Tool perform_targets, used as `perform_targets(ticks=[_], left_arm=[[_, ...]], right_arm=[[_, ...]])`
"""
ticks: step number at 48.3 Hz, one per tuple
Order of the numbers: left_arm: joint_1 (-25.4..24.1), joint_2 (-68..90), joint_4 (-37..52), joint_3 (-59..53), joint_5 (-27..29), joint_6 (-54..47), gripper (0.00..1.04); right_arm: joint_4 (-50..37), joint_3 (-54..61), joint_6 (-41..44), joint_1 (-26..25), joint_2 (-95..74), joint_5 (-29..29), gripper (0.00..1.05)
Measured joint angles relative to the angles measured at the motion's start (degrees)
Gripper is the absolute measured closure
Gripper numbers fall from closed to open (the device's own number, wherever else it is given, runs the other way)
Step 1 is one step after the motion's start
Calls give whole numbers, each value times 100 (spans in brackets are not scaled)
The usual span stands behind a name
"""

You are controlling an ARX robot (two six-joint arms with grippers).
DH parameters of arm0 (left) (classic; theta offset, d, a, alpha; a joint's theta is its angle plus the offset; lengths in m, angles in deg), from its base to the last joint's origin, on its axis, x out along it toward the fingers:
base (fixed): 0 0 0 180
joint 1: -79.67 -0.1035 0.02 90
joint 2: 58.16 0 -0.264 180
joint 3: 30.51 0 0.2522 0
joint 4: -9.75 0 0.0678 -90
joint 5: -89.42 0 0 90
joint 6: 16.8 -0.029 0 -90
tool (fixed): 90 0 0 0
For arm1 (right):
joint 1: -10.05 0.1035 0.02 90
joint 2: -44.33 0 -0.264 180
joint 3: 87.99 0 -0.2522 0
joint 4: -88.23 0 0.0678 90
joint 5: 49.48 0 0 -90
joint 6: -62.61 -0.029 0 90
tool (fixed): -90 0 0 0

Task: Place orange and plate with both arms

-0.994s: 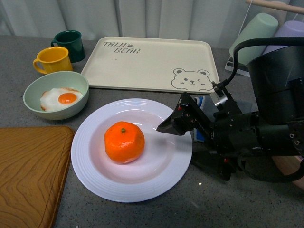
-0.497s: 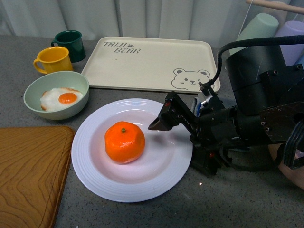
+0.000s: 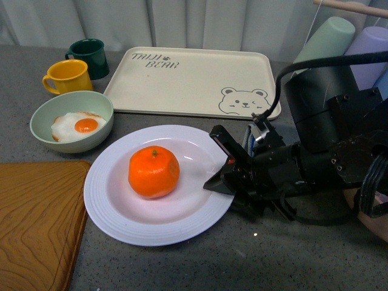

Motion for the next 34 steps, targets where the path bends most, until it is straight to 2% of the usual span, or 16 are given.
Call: perform_targets(ticks=[4,15,25,34], left_arm=[[0,0,0,0,0,0,7],[0,0,0,0,0,0,7],[0,0,0,0,0,0,7],[0,0,0,0,0,0,7]], right_arm=[[-118,-7,20,-24,83,111,100],[-946,332,-81,-74,105,118,100],[-2946,715,-717,-361,343,-98,100],[-2566,170,-876,-470,341,-166,100]])
